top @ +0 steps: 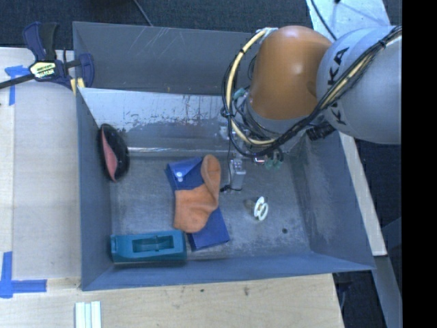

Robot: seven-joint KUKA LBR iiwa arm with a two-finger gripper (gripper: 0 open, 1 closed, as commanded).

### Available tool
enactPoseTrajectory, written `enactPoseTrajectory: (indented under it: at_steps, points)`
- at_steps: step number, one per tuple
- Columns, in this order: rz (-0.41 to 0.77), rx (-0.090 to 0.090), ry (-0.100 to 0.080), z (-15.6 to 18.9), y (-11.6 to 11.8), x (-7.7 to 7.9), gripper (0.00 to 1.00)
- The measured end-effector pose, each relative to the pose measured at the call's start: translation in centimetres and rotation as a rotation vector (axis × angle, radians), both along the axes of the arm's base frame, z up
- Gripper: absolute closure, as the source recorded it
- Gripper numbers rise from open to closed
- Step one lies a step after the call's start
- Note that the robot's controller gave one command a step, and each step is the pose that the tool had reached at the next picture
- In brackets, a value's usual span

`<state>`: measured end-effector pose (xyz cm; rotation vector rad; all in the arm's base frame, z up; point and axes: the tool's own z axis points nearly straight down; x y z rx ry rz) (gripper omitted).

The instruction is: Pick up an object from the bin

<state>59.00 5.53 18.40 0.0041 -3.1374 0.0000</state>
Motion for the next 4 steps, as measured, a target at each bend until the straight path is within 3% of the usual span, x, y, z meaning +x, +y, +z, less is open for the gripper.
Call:
enactPoseTrajectory:
  at_steps: [1, 2, 3, 4]
  points:
    - [-0.001, 0.001, -0.008, 0.5, 0.0, 0.1, 0.0]
    - [0.062, 0.0, -0.013, -4.3, 1.3, -0.5, 0.0]
    - [0.134, 0.002, -0.018, -10.0, 2.2, -3.3, 0.0]
    - [0.346, 0.002, -0.022, -10.5, 3.7, 1.5, 1.0]
